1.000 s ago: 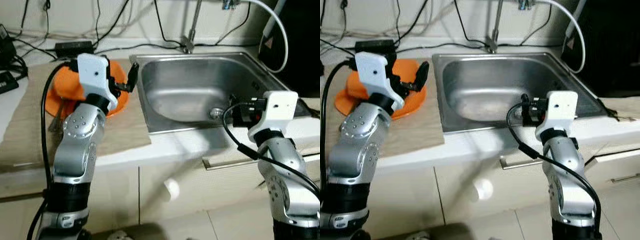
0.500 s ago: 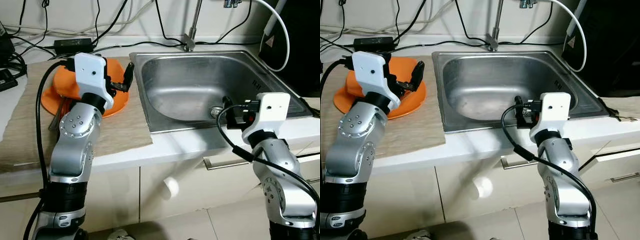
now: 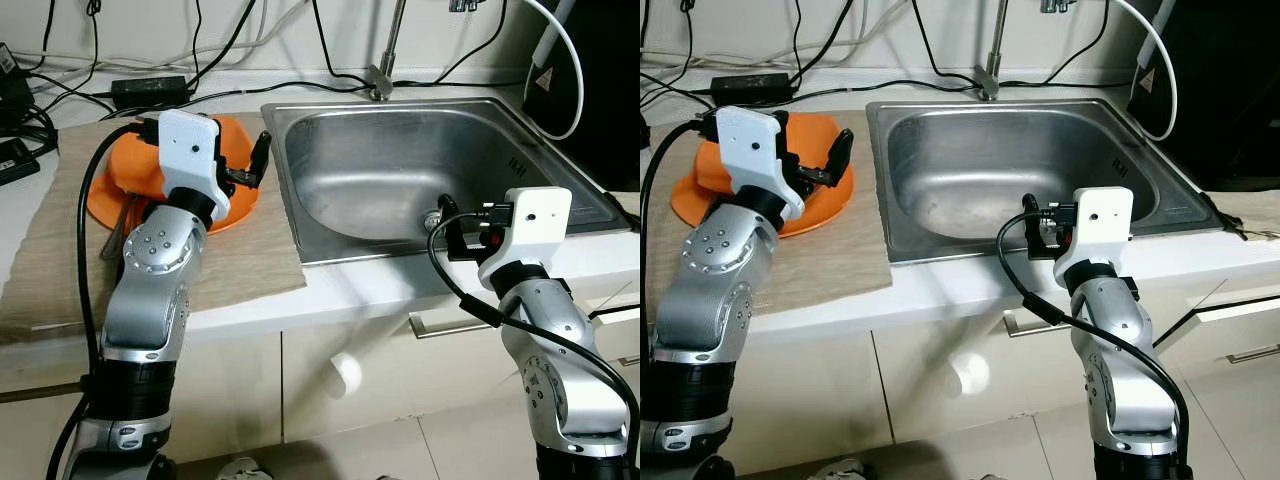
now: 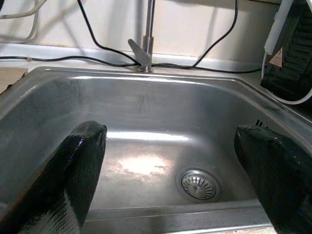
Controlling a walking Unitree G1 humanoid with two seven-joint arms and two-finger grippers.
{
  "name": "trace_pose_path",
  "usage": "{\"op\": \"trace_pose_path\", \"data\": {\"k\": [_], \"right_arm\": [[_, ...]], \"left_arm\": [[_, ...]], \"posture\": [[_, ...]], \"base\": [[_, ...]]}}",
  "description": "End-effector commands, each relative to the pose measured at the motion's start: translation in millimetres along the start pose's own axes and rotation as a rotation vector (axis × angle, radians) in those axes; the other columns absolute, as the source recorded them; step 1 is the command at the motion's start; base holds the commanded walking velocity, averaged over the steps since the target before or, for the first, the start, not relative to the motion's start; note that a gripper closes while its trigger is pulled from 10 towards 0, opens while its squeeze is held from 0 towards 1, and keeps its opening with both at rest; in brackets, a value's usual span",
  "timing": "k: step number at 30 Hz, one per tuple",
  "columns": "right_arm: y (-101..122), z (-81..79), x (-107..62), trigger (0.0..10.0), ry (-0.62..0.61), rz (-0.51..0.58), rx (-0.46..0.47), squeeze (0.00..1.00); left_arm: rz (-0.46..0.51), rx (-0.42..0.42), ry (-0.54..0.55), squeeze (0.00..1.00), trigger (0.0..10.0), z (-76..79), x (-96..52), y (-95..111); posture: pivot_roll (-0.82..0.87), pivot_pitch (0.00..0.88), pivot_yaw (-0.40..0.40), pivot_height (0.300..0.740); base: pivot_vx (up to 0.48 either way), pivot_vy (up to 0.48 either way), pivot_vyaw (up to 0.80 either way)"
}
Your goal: Kitchen organization
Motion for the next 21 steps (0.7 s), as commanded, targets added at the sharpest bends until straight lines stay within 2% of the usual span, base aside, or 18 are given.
{"op": "trace_pose_path", "data": {"k": [1, 3, 9, 18, 21], "right_arm": [[3.1, 2.1, -0.5, 10.0, 0.003, 0.017, -0.004, 0.0], [3.2, 2.0, -0.4, 10.0, 0.008, 0.017, -0.014, 0.0], [0.9, -0.6, -0.6, 10.0, 0.026, 0.008, -0.026, 0.0], [-1.7, -0.3, -1.8, 10.0, 0.014, 0.002, -0.013, 0.0], [-2.4, -0.4, -2.2, 10.0, 0.012, 0.0, -0.014, 0.0]], "left_arm": [[-0.005, 0.003, -0.033, 0.0, 10.0, 6.5, 3.8, 0.3], [-0.007, -0.005, -0.038, 0.0, 10.0, 7.3, 3.7, -0.4], [-0.011, -0.025, -0.047, 0.0, 10.0, 8.5, 3.7, -1.5], [-0.011, -0.033, -0.069, 0.0, 10.0, 12.0, 2.5, -1.6], [-0.01, -0.022, -0.05, 0.0, 10.0, 9.8, 3.3, -1.0]], "posture": [[-0.02, 0.02, -0.033, 0.74], [-0.02, 0.017, -0.033, 0.74], [-0.02, 0.01, -0.033, 0.74], [-0.02, 0.01, -0.028, 0.74], [-0.02, 0.013, -0.024, 0.74]], "base": [[0.0, 0.0, 0.0], [0.0, 0.0, 0.0], [0.316, 0.0, 0.8], [0.333, 0.0, 0.0], [0.0, 0.0, 0.0]]}}
Point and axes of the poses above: a point about 5 cm out from each wrist's last joint towards the gripper, its own x axis pointing out of the wrist towards the gripper, its own y axis along the axis of the wrist's last joint, z = x × y, the point moved 5 cm from there along x, pointing out of the wrist towards the gripper, and after that the axes turned 10 degrees about -x, right-handed, at the moved point
